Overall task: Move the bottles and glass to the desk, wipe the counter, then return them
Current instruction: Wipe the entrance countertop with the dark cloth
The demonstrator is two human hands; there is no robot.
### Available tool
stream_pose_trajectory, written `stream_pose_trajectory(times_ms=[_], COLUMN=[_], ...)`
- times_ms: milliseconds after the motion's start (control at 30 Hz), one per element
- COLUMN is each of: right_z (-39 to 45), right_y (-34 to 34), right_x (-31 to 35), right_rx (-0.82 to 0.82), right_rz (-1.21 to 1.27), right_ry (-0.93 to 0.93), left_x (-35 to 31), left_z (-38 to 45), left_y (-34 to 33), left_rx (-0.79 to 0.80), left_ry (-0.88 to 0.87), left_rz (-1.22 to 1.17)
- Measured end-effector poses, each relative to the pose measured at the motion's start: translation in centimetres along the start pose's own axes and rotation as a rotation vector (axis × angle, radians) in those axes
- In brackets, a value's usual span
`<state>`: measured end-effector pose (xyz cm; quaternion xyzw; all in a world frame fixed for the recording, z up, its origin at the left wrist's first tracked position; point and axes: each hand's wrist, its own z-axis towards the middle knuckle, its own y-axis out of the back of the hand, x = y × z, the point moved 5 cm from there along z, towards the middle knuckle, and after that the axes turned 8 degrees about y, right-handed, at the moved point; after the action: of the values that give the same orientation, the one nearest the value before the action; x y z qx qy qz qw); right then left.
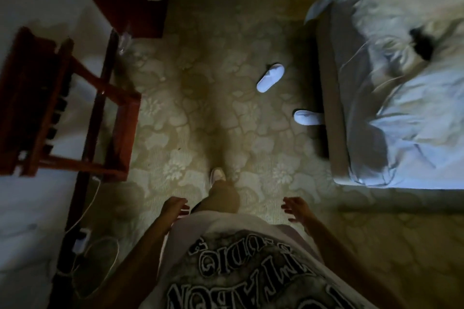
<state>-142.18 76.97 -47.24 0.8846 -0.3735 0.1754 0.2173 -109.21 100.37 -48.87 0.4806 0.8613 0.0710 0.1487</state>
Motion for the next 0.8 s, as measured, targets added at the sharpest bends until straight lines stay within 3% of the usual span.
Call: stream_pose_trajectory(times_ms=[233, 367, 500, 600, 800], right_z=[3.9, 9.8, 17.9, 23.6, 34.5], right_y=[2.5, 2.6, 3.1, 3.7, 3.1], right_x=[12.5, 20.6, 30.5, 39.1, 63.3], right_rx=[-0.152, -0.153, -0.115, -0.069, 0.13], right_rz=[0.113, 0.164, 0.175, 0.039, -0.062], right_ry=[-0.006, -0.023, -0.029, 0.019, 0.124], left_x=[-30.0, -42.2, -49.0, -51.1, -58.0], left_z=[0.7, 2.5, 5.3, 6.6, 7.9], left_y=[0.7, 1.7, 2.3, 3.3, 5.2], left_rx=[0.068, 0.085, 0.074, 0.03, 0.021], left_ry=[-0.306, -0.375, -0.287, -0.127, 0.117], left_rz=[0.174, 0.136, 0.071, -0.018, -0.261])
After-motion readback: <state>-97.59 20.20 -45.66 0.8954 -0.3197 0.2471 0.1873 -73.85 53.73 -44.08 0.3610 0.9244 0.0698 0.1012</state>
